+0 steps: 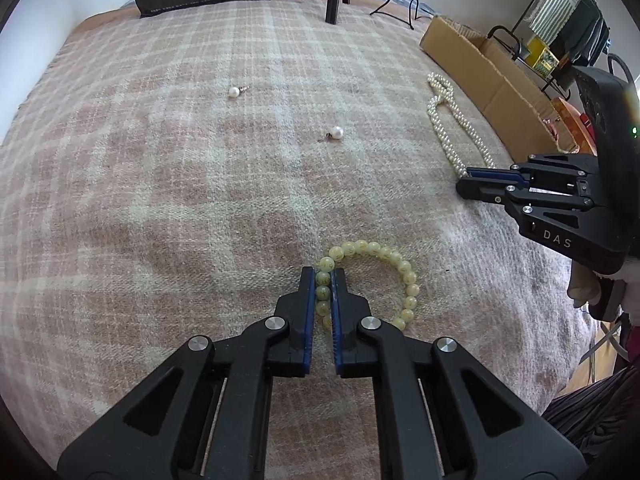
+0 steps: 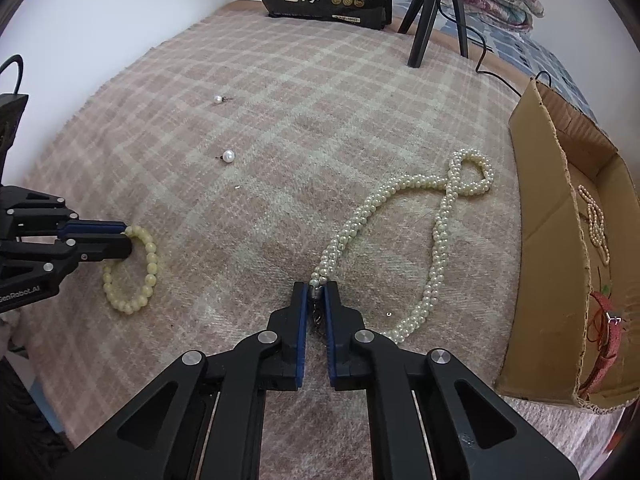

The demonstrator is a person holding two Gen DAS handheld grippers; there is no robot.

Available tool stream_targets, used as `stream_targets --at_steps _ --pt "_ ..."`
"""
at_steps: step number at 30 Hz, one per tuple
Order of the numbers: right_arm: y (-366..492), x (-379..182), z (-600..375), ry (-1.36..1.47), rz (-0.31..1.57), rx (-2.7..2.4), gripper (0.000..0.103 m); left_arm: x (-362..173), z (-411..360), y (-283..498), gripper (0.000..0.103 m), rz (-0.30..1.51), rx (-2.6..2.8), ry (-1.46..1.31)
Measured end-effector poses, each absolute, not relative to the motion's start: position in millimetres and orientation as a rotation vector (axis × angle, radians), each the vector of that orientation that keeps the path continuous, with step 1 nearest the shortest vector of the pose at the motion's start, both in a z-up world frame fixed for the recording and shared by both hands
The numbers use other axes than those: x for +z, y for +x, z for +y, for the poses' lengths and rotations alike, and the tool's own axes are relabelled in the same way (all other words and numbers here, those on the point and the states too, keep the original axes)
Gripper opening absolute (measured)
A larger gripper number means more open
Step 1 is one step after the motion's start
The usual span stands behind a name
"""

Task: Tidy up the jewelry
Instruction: 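Lift the bracelet with the left tool while the right tool lifts the necklace toward the box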

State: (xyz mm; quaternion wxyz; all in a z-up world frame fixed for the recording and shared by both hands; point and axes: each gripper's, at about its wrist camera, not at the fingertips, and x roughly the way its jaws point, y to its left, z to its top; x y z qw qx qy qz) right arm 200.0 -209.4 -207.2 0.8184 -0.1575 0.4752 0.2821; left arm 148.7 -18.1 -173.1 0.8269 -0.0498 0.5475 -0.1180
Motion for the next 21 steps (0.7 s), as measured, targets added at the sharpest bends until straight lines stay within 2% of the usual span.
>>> stream_targets --at_steps 21 --pt "183.4 -121.7 -238.1 -0.239 0.793 0.546 0.006 -98.4 -16.9 138.2 0.005 0.981 -0.278 -0.145"
